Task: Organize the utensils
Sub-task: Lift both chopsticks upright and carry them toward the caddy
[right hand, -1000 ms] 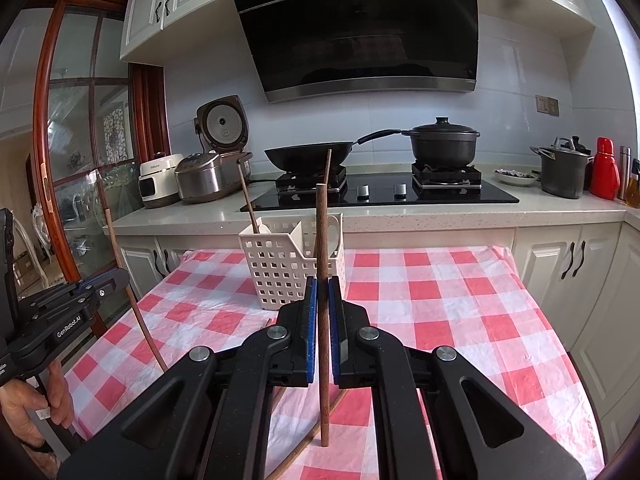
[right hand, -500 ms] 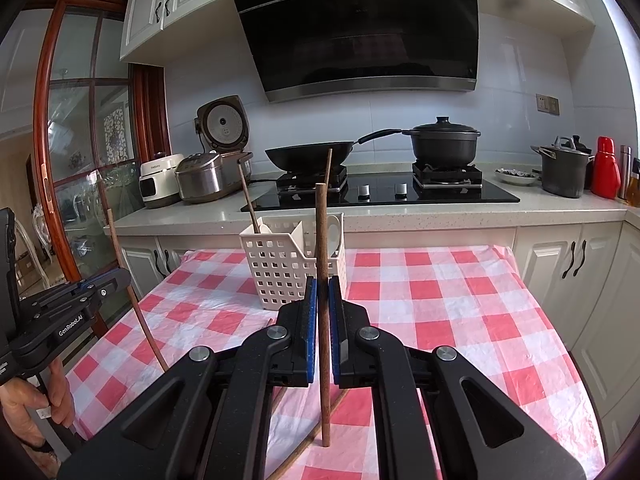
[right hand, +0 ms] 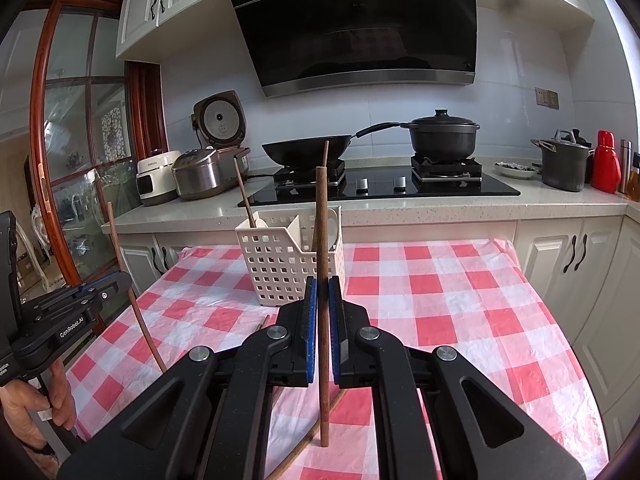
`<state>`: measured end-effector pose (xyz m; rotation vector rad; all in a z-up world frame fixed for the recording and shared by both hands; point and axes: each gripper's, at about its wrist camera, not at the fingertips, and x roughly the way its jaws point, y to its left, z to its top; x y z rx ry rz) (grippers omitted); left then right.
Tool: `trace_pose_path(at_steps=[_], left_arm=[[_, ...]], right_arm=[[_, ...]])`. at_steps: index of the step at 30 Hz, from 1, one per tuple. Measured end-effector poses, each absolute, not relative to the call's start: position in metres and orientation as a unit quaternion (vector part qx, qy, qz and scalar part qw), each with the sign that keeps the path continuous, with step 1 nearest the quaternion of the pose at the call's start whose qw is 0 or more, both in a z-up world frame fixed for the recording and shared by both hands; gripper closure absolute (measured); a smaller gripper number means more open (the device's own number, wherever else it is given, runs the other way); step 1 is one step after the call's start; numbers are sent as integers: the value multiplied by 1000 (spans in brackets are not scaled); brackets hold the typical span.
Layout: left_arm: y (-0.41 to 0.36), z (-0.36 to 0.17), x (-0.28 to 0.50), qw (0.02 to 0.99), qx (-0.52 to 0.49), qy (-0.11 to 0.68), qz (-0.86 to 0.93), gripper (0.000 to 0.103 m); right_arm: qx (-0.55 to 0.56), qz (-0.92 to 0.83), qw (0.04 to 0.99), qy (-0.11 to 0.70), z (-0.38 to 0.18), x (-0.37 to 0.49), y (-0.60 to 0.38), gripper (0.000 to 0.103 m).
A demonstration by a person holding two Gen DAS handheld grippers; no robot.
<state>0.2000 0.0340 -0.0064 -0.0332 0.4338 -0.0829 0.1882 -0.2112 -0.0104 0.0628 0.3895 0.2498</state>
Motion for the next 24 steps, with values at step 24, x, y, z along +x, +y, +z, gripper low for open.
trace_pose_path(at_steps=[24], left_arm=[[28,-3,198,977,-7,209,-49,97]], right_arm=[[26,130,977,170,-3,183,-200,97]])
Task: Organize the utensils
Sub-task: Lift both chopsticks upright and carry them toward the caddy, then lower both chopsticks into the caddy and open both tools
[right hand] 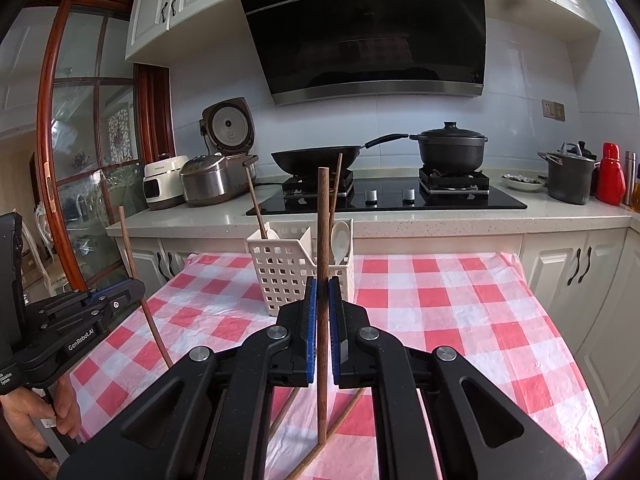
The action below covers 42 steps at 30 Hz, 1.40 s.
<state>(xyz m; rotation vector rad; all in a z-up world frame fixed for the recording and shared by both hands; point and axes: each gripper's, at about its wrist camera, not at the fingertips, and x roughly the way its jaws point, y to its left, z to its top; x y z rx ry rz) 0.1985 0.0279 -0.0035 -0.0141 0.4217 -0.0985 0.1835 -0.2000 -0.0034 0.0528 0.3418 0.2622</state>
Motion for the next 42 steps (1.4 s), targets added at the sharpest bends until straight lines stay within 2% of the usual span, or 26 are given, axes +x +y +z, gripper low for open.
trace_pose_path(at_steps=[8,15,23,33,38,42], left_arm=[[31,10,203,980,-6,196,-45,97],[29,44,224,986,6,163,-42,97],[27,97,276,992,-2,121,-34,97],[18,135,354,993,-26,106,-45,97],[11,140,387,992,-38,109,-56,97],[5,123,409,987,-42,138,-69,97]], right_arm=[[19,124,978,164,4,193,-200,97],[8,124,981,152,24,223,-196,97],[10,124,985,121,56,272,-193,97],[24,133,986,97,90,336,-183,97],[23,139,986,90,93,363,-175,97],[15,140,984,112,78,382,-168,97]])
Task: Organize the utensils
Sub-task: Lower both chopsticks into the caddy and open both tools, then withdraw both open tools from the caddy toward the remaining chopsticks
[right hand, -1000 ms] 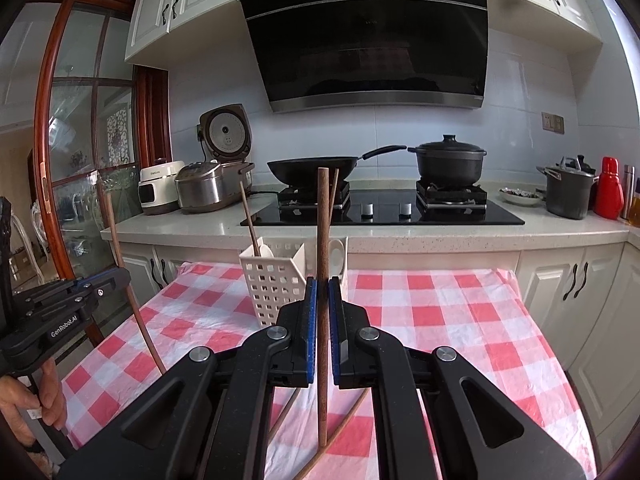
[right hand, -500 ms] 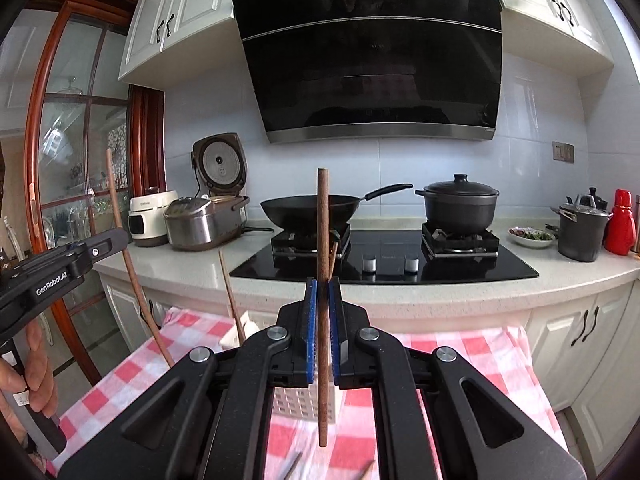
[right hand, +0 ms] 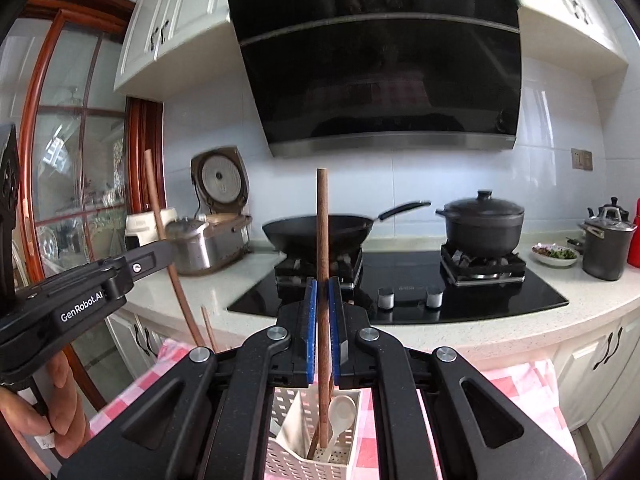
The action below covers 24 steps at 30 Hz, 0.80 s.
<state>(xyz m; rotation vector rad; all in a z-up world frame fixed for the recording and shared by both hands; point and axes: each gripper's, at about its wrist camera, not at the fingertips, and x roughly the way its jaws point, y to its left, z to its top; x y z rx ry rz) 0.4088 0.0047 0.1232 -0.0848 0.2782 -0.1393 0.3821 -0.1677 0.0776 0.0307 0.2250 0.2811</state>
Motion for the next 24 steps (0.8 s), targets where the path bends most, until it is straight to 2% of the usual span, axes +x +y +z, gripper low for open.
trace_pose_path(at_steps=[9,15,18,19,21,23,24], left_arm=[[-1,66,441,971,-47,221,-84,97],[1,36,445,966,-45,248,-64,97],[5,26,443,965,-43,252,-53,96],[6,24,441,966,-39,250,-47,92],[9,24,436,969,-35,243,-40,80],[13,26,425,972,-32,229,-30,64],[14,28,420,974,-30,222,-26,60]], right_arm=[[11,136,973,186,33,413,-166,97],[15,134,966,220,13,423,-165,96],[15,131,965,225,9,425,-165,89],[14,130,965,226,9,424,-165,87],[17,127,967,222,10,421,-168,73],[21,123,968,216,12,414,-172,73],[22,120,969,214,12,410,-175,73]])
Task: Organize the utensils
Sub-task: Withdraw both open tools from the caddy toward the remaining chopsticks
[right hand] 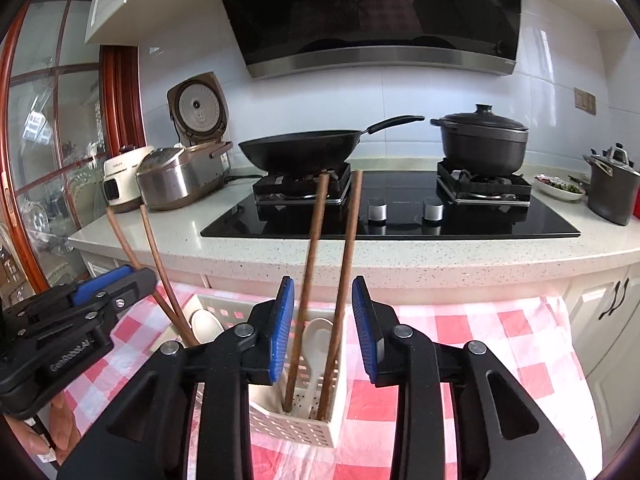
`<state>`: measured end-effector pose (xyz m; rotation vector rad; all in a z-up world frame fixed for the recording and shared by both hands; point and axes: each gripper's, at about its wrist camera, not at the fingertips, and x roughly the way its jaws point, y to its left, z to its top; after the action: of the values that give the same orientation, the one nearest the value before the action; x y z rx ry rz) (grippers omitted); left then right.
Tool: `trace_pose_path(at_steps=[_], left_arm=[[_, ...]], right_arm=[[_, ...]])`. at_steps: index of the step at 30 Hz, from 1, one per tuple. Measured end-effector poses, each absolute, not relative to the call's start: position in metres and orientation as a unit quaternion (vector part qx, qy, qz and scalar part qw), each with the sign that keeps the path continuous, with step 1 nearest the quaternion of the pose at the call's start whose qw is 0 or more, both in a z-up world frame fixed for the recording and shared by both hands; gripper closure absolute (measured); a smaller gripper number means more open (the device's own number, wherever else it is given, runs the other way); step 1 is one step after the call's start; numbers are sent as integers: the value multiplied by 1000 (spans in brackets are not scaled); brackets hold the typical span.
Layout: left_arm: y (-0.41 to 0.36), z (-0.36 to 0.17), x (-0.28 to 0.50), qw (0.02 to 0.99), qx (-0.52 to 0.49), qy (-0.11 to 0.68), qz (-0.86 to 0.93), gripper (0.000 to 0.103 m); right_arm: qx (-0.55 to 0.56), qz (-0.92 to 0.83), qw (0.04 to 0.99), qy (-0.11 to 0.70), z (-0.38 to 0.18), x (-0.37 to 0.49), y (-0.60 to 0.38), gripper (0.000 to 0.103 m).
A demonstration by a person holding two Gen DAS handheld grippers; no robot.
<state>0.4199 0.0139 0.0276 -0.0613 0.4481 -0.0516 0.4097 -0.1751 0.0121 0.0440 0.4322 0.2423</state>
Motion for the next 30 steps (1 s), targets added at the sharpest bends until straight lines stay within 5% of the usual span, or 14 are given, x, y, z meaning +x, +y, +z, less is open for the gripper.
trace_pose_path(at_steps=[5,8,30], left_arm=[[23,33,382,983,-18,182,12,27],[29,27,358,984,-17,174,32,13],[43,-52,267,965,-23,254,52,7]], right_arm=[[23,102,971,214,8,384,-189,71],[28,96,970,220,-2,366,-198,57],[55,60,937,341,-118,289,-215,57]])
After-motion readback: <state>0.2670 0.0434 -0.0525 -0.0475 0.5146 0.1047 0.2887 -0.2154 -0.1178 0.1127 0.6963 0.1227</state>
